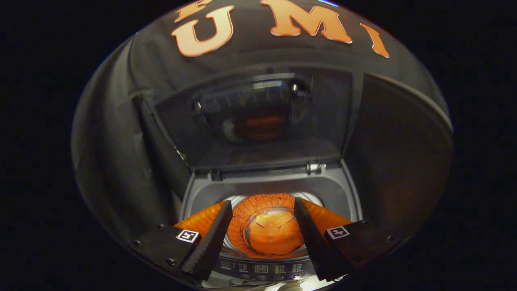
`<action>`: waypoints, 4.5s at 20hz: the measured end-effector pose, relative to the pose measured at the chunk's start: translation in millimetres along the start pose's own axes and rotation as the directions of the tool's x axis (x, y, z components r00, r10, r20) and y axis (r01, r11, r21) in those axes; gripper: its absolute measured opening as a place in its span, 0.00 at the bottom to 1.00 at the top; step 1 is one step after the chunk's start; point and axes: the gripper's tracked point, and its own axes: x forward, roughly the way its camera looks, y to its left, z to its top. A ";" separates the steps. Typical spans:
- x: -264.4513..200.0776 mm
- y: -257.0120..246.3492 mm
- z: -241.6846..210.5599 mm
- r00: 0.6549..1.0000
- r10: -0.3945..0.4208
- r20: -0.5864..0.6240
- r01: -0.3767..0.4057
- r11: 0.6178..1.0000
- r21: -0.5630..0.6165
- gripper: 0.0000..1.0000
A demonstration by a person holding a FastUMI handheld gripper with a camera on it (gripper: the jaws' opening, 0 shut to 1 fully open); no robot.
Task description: Put the clothes into the washing machine and then close the washing machine lid.
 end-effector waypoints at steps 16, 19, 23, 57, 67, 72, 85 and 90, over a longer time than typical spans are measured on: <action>-125.9 8.6 232.4 0.886 0.077 0.457 -0.047 0.996 -0.077 0.98; -109.6 4.3 264.7 0.881 0.057 0.470 0.000 0.993 -0.122 0.98; -65.4 -8.5 303.7 0.884 0.022 0.468 0.059 0.986 -0.156 0.98; 114.5 -59.1 247.0 0.958 -0.091 0.271 0.114 0.991 -0.072 0.98; 98.6 -58.2 244.6 0.930 -0.067 0.363 0.103 0.991 -0.081 0.98; 100.1 -57.5 250.9 0.918 -0.055 0.392 0.098 0.991 -0.090 0.98; 101.8 -55.7 264.7 0.882 -0.028 0.471 0.089 0.990 -0.107 0.97; 103.6 -55.7 272.5 0.861 -0.024 0.509 0.090 0.990 -0.106 0.97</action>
